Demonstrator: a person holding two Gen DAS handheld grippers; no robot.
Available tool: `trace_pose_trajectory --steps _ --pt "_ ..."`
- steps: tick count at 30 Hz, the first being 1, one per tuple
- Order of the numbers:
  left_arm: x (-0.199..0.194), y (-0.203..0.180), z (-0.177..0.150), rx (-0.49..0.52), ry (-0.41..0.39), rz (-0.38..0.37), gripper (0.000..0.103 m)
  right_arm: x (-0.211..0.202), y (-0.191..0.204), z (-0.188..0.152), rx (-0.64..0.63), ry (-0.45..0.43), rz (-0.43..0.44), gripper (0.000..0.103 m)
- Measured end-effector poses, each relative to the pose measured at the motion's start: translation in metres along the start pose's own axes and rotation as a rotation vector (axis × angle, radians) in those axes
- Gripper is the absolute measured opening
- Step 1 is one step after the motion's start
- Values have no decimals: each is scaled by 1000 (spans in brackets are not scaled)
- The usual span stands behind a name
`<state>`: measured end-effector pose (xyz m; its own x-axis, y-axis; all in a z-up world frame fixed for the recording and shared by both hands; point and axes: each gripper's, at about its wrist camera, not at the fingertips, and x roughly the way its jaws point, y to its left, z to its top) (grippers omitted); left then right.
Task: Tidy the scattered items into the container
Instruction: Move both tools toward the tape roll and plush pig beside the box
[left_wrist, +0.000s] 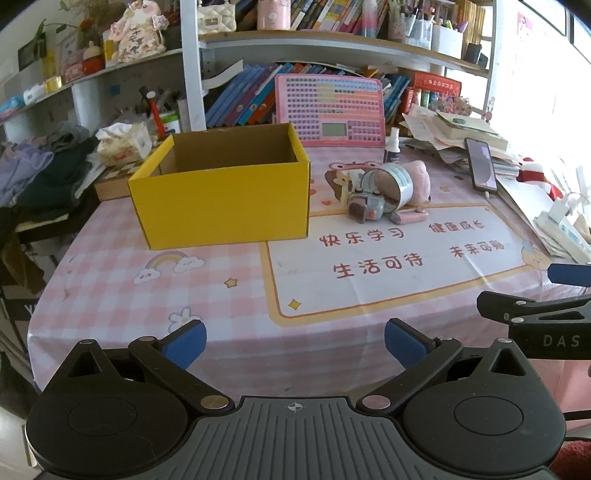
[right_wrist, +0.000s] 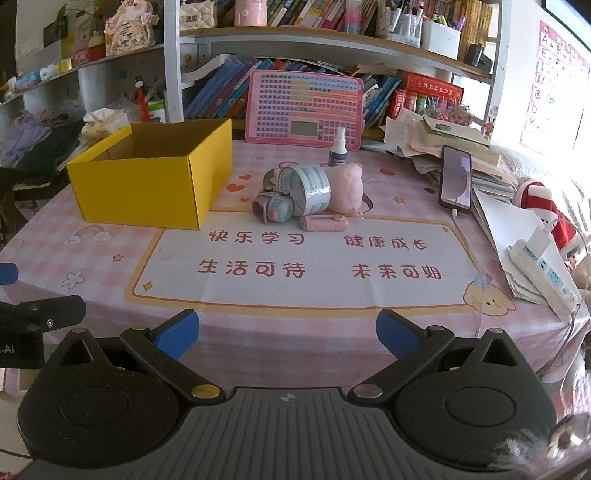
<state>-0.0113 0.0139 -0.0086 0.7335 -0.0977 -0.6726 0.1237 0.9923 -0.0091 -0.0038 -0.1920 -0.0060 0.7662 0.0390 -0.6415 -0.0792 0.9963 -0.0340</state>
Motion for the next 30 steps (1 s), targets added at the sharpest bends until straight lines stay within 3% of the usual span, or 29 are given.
trace_pose_trajectory --steps 30 --pt "12 -13 4 5 20 -21 103 3 -7 -4 -29 5 2 103"
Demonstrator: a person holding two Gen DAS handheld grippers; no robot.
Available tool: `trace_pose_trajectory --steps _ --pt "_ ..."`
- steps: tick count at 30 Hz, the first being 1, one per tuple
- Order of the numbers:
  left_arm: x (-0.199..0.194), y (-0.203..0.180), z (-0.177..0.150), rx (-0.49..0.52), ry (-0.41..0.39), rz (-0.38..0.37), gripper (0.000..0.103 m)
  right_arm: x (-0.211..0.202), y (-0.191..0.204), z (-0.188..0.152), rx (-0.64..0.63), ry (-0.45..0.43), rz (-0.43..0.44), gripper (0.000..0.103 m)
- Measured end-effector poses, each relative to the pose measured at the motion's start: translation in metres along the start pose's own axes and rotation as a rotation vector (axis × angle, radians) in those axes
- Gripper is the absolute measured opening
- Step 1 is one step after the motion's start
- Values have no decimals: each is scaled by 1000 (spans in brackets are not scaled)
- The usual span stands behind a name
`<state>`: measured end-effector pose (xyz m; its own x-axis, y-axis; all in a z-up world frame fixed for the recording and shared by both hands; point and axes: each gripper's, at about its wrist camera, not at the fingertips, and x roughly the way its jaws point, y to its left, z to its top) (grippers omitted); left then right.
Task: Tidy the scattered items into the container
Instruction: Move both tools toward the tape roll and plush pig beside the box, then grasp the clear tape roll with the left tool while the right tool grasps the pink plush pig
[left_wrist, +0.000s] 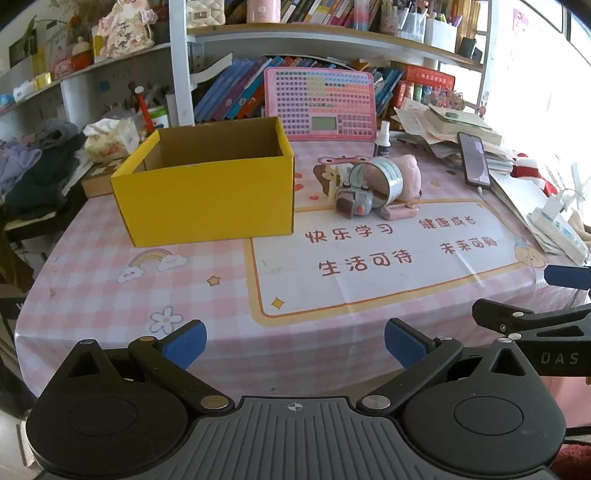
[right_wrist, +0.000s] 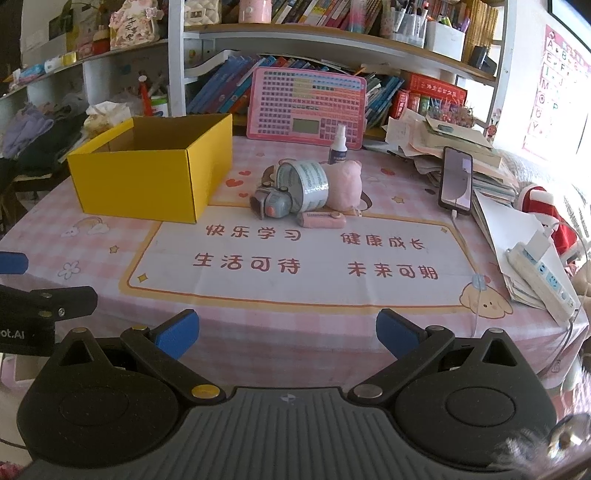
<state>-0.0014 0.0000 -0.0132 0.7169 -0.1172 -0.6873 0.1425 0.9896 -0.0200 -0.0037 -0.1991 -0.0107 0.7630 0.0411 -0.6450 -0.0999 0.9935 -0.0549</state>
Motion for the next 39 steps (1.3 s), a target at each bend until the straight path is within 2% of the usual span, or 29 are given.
trace_pose_trajectory --steps 7,24,39 --pt "4 -7 4 33 0 13 103 10 -4 2 19 4 10 103" --pt "21 -11 15 32 4 -3 103 32 -11 14 6 18 15 103" --pt "47 -28 31 82 14 -66 103 50 -30 21 31 41 -29 102"
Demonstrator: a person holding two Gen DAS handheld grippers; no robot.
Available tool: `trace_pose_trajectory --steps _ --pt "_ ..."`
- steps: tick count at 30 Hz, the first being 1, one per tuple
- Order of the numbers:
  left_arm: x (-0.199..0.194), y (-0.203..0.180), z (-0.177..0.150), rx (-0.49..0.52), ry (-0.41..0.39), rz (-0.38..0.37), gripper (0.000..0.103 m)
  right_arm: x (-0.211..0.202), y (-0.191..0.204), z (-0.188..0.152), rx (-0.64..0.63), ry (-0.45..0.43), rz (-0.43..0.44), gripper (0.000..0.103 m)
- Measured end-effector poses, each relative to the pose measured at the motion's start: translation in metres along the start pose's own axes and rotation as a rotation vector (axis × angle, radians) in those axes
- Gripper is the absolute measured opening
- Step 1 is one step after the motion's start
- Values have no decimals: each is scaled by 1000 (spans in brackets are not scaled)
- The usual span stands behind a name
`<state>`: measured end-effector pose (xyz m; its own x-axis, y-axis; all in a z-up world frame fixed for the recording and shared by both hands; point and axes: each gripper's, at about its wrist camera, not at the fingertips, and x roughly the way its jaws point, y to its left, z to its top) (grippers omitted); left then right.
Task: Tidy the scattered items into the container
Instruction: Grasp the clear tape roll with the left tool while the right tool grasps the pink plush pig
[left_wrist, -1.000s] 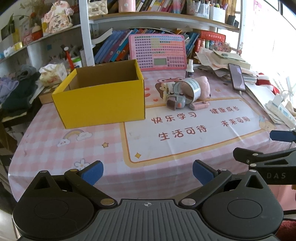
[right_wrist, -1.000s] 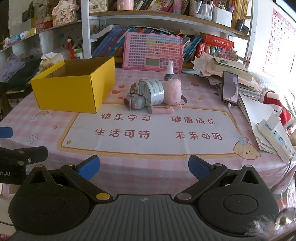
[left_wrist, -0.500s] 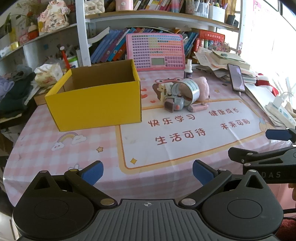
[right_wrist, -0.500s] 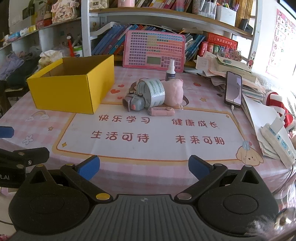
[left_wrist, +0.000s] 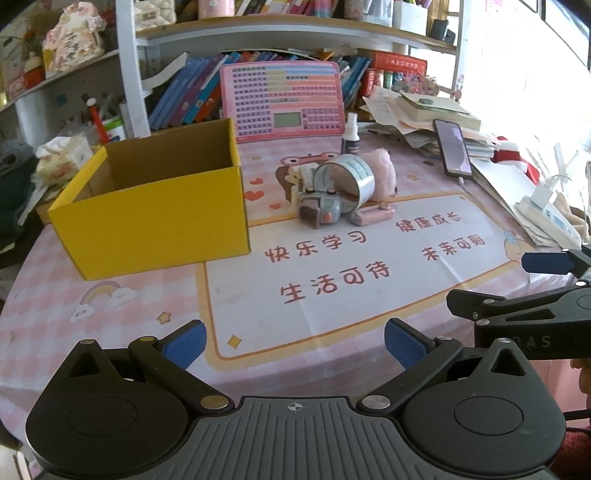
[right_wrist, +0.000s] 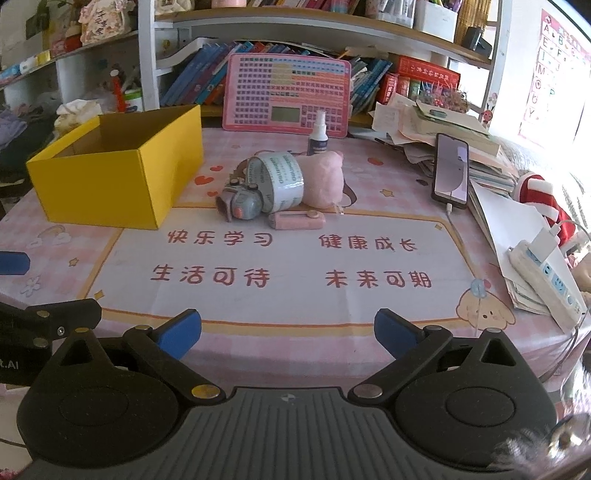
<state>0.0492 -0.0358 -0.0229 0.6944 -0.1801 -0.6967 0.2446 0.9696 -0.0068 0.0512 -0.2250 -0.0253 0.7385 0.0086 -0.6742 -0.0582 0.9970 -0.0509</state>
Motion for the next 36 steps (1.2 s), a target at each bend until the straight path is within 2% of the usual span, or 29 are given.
trace_pose_trajectory --steps 6,11,19,22,31,36 --pt "13 -4 13 10 -5 -11 103 14 -8 12 -2 2 1 101" --pt "27 -10 25 27 -7 -57 102 27 -16 26 -9 -2 -5 101" --pt "52 -26 51 71 -18 -107 91 48 -39 50 0 -12 1 85" --pt "62 -30 62 71 -14 -109 86 57 -50 59 10 -13 7 83" --pt "93 -43 94 77 10 -84 86 92 -76 90 8 -8 47 83" --pt "111 -50 112 80 5 -63 86 116 -97 109 49 -11 84 83"
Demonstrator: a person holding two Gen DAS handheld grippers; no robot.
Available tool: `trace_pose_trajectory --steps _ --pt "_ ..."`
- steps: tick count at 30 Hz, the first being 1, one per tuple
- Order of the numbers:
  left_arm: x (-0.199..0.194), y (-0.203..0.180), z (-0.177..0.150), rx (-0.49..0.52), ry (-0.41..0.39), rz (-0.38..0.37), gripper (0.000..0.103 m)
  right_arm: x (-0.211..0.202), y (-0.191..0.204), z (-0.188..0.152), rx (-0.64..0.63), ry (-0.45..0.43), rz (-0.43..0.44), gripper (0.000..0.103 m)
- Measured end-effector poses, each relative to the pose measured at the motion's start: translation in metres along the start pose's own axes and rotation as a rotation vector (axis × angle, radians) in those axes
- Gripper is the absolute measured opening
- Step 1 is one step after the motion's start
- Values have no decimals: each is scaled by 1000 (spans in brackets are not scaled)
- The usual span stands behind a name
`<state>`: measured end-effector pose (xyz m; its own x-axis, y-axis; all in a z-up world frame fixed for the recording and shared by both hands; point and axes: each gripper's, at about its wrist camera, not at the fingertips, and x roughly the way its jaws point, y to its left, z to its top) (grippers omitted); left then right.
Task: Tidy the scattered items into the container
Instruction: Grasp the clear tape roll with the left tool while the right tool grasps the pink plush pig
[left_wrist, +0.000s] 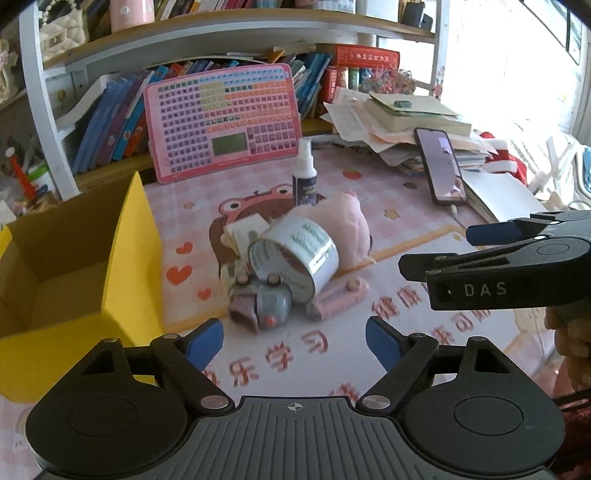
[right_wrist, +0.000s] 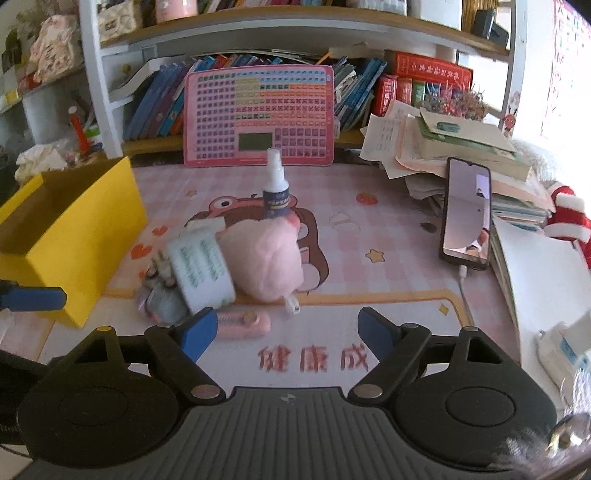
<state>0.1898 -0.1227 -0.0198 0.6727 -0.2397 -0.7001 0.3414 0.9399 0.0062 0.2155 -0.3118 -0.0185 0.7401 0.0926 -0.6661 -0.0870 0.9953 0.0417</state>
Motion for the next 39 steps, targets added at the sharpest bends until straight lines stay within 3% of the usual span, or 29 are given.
trace_pose_trajectory --steps 11,21,28,29,33,39 --pt "41 -3 34 -81 7 -7 85 59 -34 36 38 53 109 84" --pt "74 -2 46 -124 42 -9 71 120 -34 67 59 105 242 85" --pt "87 2 51 -163 66 -31 61 147 -34 66 78 186 288 83" --pt "90 2 51 -167 70 -36 59 148 -35 64 87 192 291 82" --pt "99 1 51 -184 83 -61 46 146 -41 61 114 199 339 60" --pt "106 -2 52 -190 85 -103 34 117 -60 52 132 146 271 55"
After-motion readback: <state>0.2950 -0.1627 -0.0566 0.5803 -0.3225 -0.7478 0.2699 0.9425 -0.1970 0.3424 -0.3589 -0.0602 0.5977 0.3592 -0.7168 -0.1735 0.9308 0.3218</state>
